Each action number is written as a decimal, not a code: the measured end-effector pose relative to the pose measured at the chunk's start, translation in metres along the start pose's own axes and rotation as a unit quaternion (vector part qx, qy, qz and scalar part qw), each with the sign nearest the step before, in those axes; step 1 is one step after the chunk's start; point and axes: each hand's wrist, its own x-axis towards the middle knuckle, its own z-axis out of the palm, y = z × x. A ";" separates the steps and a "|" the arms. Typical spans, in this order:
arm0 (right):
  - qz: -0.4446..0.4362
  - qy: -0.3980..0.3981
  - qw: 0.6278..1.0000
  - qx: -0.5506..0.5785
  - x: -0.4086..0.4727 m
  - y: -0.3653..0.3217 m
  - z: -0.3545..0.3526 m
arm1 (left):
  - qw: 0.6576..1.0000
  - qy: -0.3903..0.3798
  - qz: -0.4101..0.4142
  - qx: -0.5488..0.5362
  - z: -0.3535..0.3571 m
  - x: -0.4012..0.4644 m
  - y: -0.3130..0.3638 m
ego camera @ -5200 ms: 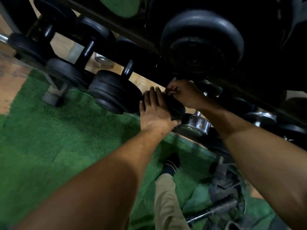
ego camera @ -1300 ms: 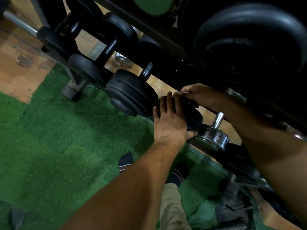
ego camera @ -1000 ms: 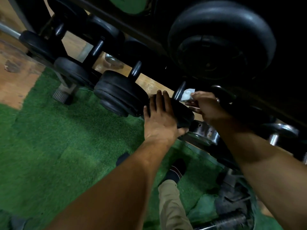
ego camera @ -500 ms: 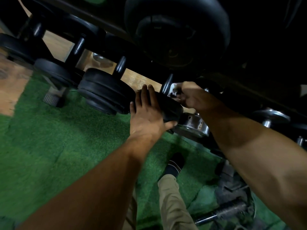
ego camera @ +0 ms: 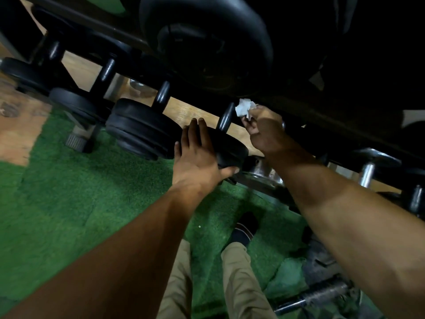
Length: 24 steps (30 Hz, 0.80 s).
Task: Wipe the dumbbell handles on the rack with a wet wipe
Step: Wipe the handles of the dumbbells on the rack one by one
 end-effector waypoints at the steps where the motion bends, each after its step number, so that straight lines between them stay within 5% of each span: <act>1: -0.004 0.003 1.000 0.016 -0.003 -0.002 -0.004 | 1.000 -0.001 -0.001 0.003 0.000 0.000 0.000; 7: -0.080 -0.026 0.990 -0.116 -0.021 -0.016 -0.044 | 1.000 -0.006 -0.010 0.012 -0.005 -0.002 0.004; 12: -0.203 -0.035 0.917 -0.341 -0.032 -0.015 -0.089 | 1.000 -0.017 -0.018 -0.001 -0.009 -0.004 0.009; 24: -0.120 0.032 0.964 -0.235 -0.052 0.003 -0.128 | 1.000 -0.004 -0.013 -0.005 -0.003 -0.002 0.004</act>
